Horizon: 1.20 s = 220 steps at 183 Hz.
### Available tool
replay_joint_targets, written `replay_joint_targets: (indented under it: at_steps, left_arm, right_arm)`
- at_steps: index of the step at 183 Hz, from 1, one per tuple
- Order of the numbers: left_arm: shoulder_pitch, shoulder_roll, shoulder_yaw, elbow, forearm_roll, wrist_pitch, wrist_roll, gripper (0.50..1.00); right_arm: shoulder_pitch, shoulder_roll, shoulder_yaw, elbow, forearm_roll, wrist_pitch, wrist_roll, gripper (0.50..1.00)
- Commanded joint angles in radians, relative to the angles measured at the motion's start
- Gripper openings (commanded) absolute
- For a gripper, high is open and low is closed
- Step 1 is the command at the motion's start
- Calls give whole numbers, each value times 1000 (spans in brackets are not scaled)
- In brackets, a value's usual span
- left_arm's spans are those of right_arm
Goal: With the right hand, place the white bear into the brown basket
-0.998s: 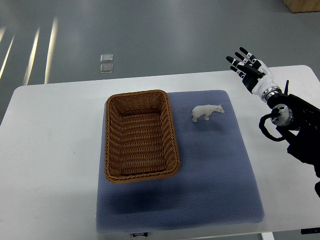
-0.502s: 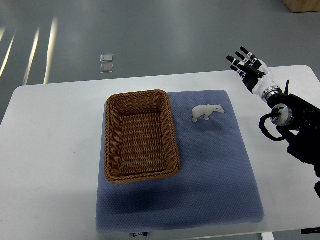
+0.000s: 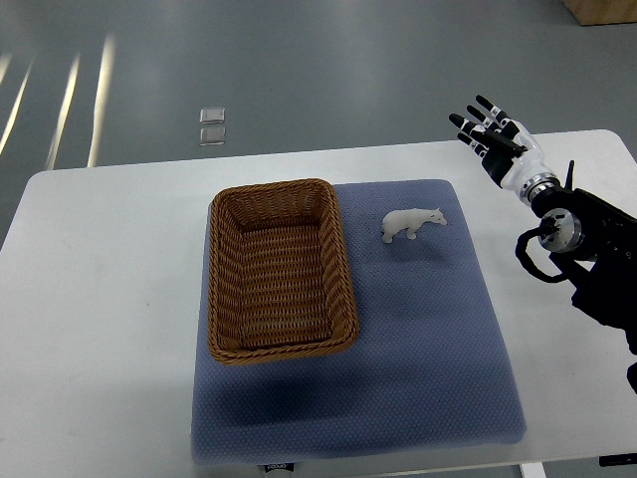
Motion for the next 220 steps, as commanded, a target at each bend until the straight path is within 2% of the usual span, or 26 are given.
replay_joint_targets:
  at_steps: [1, 73, 149, 220]
  left_arm:
    - [0, 0, 0, 0, 0, 0, 0, 1000]
    - [2, 0, 0, 1, 0, 0, 0, 1000]
    - [0, 0, 0, 4, 0, 0, 0, 1000]
    - [0, 0, 0, 4, -2, 0, 0, 1000]
  right_arm:
    - [-1, -3, -3, 0, 0, 0, 2, 932]
    - [2, -3, -7, 1, -6, 2, 2, 932]
    - [9, -21, -7, 3, -142, 5, 0, 932]
    - [56, -27, -9, 12, -477, 126, 2, 932]
